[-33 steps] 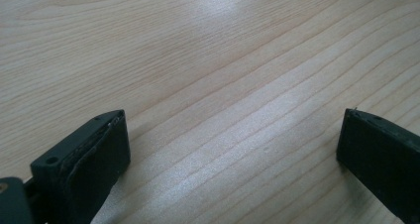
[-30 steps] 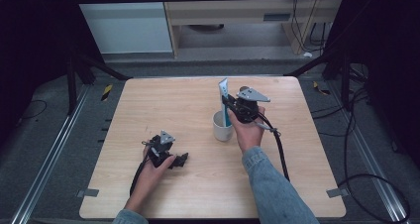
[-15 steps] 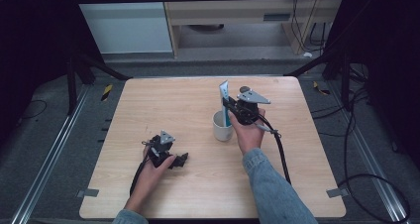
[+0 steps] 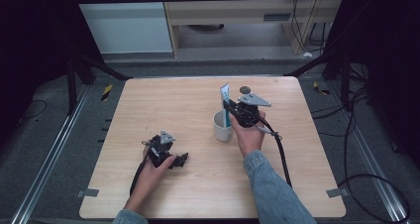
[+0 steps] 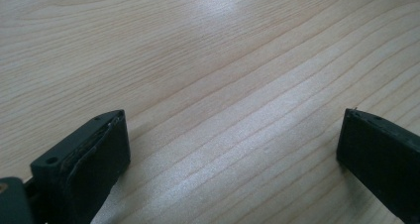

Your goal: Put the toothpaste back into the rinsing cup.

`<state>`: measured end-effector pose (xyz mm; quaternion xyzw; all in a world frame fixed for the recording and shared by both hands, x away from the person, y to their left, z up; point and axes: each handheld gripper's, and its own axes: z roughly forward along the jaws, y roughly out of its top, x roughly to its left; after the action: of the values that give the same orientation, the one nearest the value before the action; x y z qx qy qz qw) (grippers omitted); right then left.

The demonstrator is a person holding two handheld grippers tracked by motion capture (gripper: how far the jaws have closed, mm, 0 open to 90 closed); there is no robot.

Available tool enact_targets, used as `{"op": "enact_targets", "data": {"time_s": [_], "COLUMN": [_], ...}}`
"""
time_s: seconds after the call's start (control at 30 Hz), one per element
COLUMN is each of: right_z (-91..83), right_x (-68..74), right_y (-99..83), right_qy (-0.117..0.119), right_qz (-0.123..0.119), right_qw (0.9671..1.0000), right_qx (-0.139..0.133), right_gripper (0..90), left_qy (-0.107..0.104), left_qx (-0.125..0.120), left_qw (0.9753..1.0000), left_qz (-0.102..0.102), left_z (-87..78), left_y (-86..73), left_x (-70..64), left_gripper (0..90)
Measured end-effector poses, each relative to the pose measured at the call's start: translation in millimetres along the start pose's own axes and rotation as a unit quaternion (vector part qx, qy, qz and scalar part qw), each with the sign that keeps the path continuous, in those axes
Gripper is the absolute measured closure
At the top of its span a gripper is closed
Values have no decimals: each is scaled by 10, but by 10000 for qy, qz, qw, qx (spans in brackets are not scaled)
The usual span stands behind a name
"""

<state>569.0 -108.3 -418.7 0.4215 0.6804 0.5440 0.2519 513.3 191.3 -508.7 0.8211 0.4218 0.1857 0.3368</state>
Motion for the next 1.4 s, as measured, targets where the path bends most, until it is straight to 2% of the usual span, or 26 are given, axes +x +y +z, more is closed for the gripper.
{"op": "enact_targets", "data": {"time_s": [1.4], "right_z": [25], "right_x": [-39], "right_y": [-122], "right_qy": [26], "right_qz": [222], "right_qw": [9997], "right_qx": [74], "right_gripper": [786], "left_qy": [0], "left_qx": [-2], "left_qw": [10000], "left_qz": [-2], "left_z": [0], "left_y": [0], "left_x": [0], "left_gripper": [0]}}
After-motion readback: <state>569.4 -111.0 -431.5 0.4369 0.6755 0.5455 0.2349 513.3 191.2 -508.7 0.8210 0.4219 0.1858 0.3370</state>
